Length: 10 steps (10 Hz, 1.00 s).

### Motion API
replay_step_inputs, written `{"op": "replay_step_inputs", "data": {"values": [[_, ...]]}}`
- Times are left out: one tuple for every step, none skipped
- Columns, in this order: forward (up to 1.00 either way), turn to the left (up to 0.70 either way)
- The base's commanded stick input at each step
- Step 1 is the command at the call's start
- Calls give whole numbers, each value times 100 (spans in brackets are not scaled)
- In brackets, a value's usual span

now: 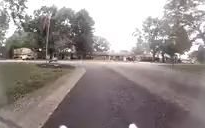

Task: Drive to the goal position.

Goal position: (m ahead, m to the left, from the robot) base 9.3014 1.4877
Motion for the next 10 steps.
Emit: {"op": "replay_step_inputs", "data": {"values": [[70, 0], [70, 0], [70, 0], [70, 0], [70, 0], [70, 0], [70, 0], [70, 0], [70, 0], [70, -14]]}}
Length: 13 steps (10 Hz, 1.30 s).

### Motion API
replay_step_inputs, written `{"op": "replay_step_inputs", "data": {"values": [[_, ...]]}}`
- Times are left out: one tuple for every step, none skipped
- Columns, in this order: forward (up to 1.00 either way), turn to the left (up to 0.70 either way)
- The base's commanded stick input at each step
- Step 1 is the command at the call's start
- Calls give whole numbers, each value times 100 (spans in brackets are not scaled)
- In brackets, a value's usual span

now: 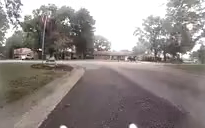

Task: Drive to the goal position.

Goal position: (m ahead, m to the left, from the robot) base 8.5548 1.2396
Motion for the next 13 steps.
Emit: {"op": "replay_step_inputs", "data": {"values": [[70, -35], [70, -23], [70, -3], [70, 0], [70, 0], [70, 0], [70, 0], [70, 0], [70, 0], [70, 0], [70, 23], [70, 35], [70, 16]]}}
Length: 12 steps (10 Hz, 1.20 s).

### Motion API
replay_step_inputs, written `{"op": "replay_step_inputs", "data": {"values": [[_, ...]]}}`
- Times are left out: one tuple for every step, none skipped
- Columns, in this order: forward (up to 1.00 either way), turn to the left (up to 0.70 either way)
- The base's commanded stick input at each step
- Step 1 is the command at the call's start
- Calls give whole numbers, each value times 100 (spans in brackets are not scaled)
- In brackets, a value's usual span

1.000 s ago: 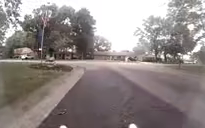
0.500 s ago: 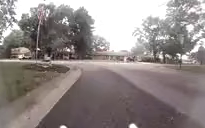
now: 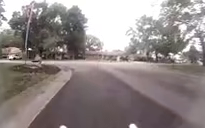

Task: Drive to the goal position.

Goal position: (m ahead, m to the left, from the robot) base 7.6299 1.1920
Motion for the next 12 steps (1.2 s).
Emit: {"op": "replay_step_inputs", "data": {"values": [[70, 0], [70, 0], [70, 0], [70, 0], [70, 0], [70, 0], [70, 0], [70, 0], [70, 0], [70, 0], [70, 0], [70, 0]]}}
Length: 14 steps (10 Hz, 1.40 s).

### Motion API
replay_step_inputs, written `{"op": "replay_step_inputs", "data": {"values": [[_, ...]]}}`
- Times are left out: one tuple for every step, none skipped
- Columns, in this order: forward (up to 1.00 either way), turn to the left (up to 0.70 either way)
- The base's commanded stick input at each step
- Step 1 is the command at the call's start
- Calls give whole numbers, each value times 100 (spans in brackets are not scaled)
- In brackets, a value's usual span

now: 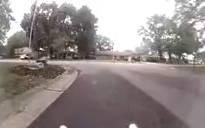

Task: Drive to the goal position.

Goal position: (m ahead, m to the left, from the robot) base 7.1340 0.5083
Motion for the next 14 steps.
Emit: {"op": "replay_step_inputs", "data": {"values": [[70, 0], [70, 0], [70, 0], [70, 0], [70, 0], [70, 0], [70, 0], [70, 0], [70, 0], [70, 0], [70, 0], [70, 0], [70, 0], [70, 0]]}}
